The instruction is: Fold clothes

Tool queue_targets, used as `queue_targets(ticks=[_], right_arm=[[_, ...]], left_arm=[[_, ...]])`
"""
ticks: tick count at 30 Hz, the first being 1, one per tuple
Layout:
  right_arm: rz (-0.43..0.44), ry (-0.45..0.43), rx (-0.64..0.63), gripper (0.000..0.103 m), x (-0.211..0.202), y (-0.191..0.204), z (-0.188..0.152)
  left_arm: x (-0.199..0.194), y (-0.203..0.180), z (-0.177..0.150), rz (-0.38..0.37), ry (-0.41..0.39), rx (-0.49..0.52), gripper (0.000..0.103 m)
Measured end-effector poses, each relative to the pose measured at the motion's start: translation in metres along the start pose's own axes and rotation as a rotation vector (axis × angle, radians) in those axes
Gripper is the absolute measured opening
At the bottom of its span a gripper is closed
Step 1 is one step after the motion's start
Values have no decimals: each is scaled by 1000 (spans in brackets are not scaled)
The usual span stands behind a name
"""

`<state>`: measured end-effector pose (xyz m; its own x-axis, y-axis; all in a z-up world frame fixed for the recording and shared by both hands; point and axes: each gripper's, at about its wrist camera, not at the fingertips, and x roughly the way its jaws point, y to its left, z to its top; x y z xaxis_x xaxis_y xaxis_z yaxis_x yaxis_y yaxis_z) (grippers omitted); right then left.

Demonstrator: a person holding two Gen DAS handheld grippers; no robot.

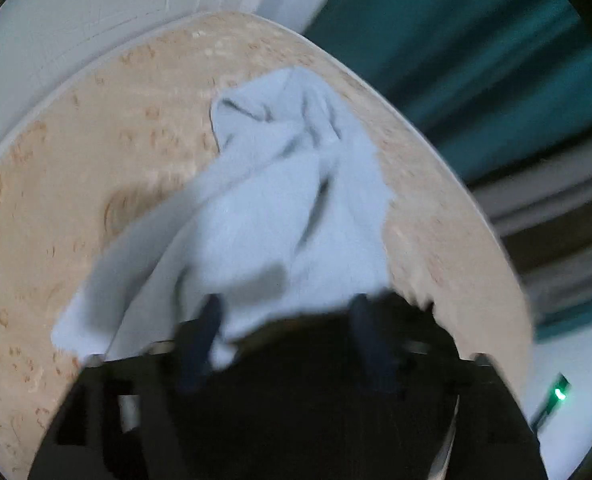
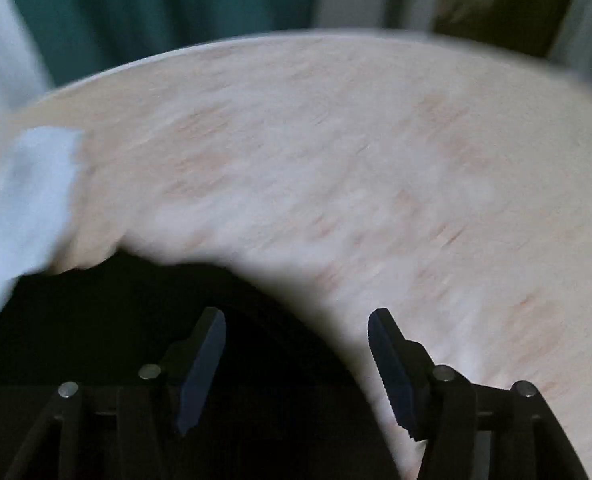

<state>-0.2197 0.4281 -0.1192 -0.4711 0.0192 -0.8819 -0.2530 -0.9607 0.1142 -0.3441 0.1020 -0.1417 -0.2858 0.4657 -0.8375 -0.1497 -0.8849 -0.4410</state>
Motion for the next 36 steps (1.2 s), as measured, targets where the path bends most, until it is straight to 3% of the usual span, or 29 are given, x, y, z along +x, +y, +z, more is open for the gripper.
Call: queue_targets(ticks=[2, 3, 6, 9, 13, 16, 19, 21, 23, 24, 29, 36], right_arm=[[188, 123, -20, 62, -3, -3, -52], [216, 168, -36, 62, -8, -3, -81], [217, 302, -76, 62, -24, -10, -181], [276, 385, -8, 61, -49, -27, -266], [355, 421, 137, 61, -55, -46, -318], [384, 446, 202, 60, -46, -49, -339], [391, 395, 227, 60, -49, -49, -343], [401, 376, 273, 54, -49, -51, -345], [422, 368, 339, 28, -45, -55, -346], [441, 382, 365, 9, -40, -55, -347], [439, 340, 461, 8, -35, -52, -354], [449, 289, 622, 7, -44, -79, -374]], left_arm=[[-15, 18, -45, 35, 7, 87, 80], [-20, 26, -70, 57, 16, 122, 80], [-30, 51, -143, 64, 97, 150, 80], [-32, 65, -202, 78, 164, 122, 80], [-37, 72, -253, 78, 179, 13, 80], [-50, 78, -283, 113, 135, -72, 80], [-64, 81, -311, 130, 141, -101, 80], [-76, 83, -324, 141, 138, -108, 80], [-83, 87, -330, 154, 126, -121, 80], [-86, 89, -335, 158, 119, -135, 80], [-87, 90, -354, 129, 121, -185, 80], [-64, 103, -382, 74, 212, -251, 80]])
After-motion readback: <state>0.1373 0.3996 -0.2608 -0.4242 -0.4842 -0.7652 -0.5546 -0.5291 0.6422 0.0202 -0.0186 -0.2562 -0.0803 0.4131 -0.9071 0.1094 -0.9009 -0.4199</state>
